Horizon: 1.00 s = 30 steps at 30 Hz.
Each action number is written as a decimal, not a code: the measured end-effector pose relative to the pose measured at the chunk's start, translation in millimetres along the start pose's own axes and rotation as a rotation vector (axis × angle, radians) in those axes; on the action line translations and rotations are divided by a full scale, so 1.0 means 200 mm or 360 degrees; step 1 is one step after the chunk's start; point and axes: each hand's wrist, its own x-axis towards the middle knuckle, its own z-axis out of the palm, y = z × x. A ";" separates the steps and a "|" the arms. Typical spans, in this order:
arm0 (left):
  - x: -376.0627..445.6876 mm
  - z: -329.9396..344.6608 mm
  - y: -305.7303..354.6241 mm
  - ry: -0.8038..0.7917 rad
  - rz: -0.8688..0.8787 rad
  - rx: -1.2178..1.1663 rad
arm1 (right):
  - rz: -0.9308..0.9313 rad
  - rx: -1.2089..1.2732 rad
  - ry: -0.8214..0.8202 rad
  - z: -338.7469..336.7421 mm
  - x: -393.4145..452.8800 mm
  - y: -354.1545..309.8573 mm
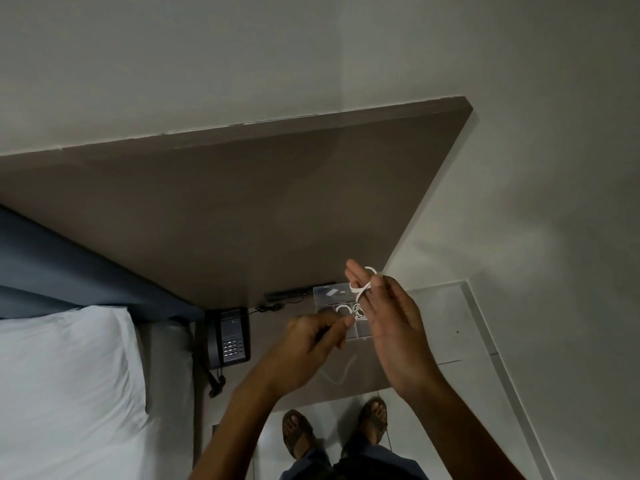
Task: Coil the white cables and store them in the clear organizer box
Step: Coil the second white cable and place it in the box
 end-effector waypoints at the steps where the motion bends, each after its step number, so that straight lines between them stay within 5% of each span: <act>1: 0.00 -0.03 0.00 -0.0027 0.0005 0.0026 | -0.0112 -0.0471 0.0086 0.00 -0.01 0.02; 4: -0.01 -0.12 0.02 0.0039 0.0089 0.0017 | -0.0164 -0.1191 -0.0016 -0.04 -0.01 0.09; 7: 0.00 -0.16 0.02 0.0213 0.0159 0.0019 | 0.0153 -0.1105 -0.0479 -0.09 -0.03 0.10; 10: 0.00 -0.15 -0.01 0.0291 0.0080 -0.0192 | 0.0529 -0.0482 -0.0814 -0.10 -0.07 0.09; 14: -0.02 -0.09 -0.02 0.0204 0.0035 -0.0452 | 0.0774 0.0587 -0.0920 -0.08 -0.13 0.06; 17: -0.04 -0.01 -0.01 0.0155 0.0002 -0.0555 | 0.0770 0.1274 -0.0660 -0.04 -0.15 0.02; 20: -0.06 0.06 -0.01 0.0207 -0.0037 -0.0426 | 0.0525 0.1456 -0.0374 -0.03 -0.12 0.01; 22: -0.07 0.07 -0.02 0.0127 -0.0083 -0.0318 | 0.0343 0.1001 -0.0255 0.00 -0.10 0.00; 27: -0.08 -0.01 -0.03 -0.0043 -0.0067 -0.0017 | -0.0165 -0.0863 0.0073 -0.01 -0.09 0.06; 30: -0.08 -0.06 -0.02 -0.0068 -0.0028 0.0236 | -0.0058 -0.1273 0.0013 -0.10 -0.05 0.10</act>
